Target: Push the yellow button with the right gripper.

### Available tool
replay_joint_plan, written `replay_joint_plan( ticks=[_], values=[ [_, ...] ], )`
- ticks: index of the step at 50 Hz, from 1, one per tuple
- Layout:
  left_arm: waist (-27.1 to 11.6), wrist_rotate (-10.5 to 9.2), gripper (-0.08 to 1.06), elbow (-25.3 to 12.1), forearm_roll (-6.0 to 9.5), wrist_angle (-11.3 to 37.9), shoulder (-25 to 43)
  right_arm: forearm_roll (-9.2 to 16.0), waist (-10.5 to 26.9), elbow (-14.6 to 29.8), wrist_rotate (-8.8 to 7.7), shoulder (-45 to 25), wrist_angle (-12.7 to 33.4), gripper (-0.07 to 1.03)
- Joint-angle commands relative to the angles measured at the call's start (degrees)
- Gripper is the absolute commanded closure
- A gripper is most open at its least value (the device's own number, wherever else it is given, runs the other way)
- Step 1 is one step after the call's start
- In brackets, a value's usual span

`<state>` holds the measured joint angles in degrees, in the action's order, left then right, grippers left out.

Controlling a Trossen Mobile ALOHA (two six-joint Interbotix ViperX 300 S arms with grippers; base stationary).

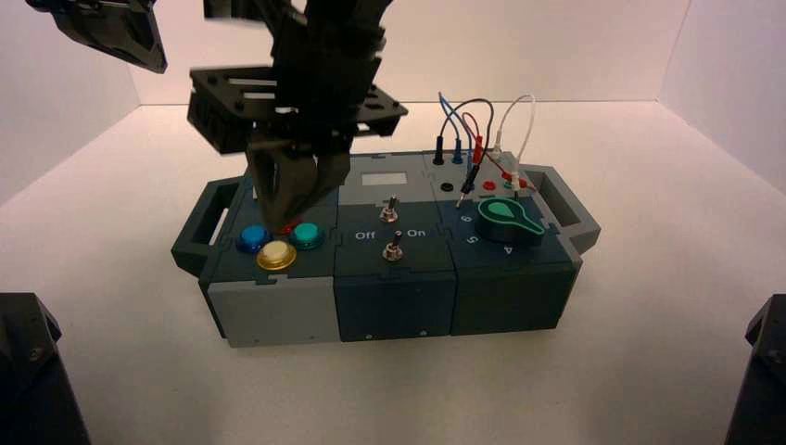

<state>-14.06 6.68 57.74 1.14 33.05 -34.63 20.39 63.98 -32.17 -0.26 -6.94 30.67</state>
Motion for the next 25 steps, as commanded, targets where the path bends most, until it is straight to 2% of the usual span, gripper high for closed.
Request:
replay_joint_plan(
  ticks=[1,12,25],
  values=[
    [0.18,0.26,1.01,-0.62,0.18,-0.35,-0.18,0.44,0.26,2.11,-0.09,-0.18,-0.18,0.98],
    [0.09,0.26,1.01,-0.44,0.44,0.00,-0.18,0.44,0.35,3.16,0.00,-1.93,-0.09,0.98],
    [-1.76,0.26,1.01,0.09,0.44,1.23,-0.18,0.44,0.26,3.43,0.00,-3.78,-0.09,0.98]
  ],
)
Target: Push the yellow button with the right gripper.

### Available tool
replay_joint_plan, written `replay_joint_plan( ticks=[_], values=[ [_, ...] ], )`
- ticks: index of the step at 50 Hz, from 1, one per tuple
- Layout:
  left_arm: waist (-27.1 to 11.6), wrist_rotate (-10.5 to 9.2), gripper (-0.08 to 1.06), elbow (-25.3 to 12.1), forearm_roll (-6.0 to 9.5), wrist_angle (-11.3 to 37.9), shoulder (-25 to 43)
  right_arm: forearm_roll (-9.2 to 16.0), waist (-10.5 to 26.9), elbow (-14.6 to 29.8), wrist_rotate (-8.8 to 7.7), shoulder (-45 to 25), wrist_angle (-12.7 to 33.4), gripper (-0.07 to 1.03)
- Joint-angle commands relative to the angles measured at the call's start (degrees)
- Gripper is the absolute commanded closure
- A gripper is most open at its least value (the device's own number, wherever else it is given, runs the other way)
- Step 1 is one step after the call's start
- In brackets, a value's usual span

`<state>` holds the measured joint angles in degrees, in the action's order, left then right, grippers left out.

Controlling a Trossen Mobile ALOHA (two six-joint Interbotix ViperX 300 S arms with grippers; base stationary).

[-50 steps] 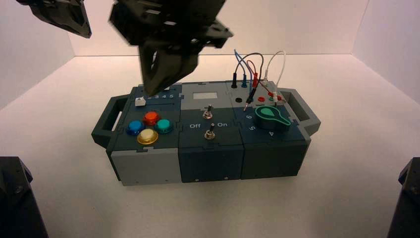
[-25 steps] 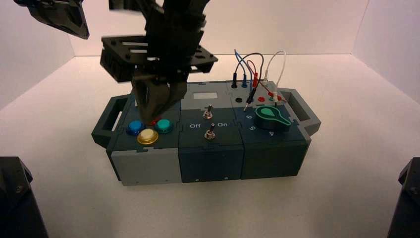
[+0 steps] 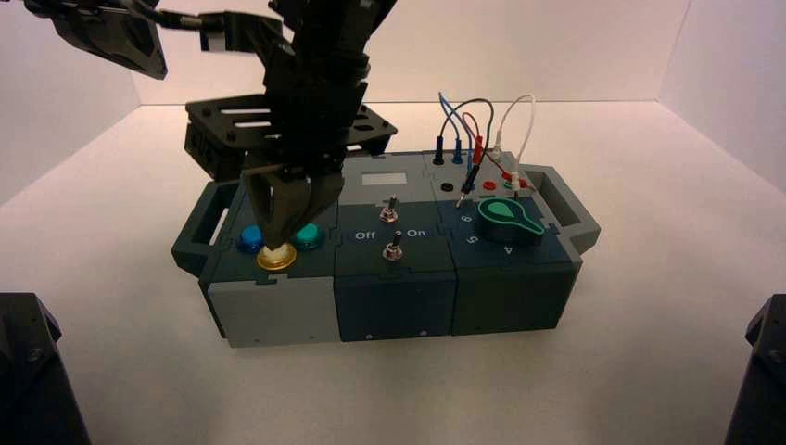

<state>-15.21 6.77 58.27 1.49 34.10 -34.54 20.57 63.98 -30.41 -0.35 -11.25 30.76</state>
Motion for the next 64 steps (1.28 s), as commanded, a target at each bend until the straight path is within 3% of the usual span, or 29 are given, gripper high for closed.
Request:
replay_joint_plan(
  ticks=[1,38,55,64],
  values=[
    [-0.70,0.18,1.01,-0.35,0.09,0.18,-0.26,0.26,0.26,1.76,0.09,0.35,-0.18,0.98],
    [-0.79,0.18,1.01,0.00,0.18,0.18,-0.18,0.35,-0.44,1.49,1.14,-1.76,0.70,0.98],
    [-0.79,0.09,1.01,0.09,0.44,0.18,-0.18,0.26,-0.44,2.46,1.93,7.73,3.43,0.98],
    [-0.88,0.09,1.01,0.18,0.44,0.00,-0.09,0.35,-0.44,2.64,2.20,8.44,3.96,0.99]
  ],
)
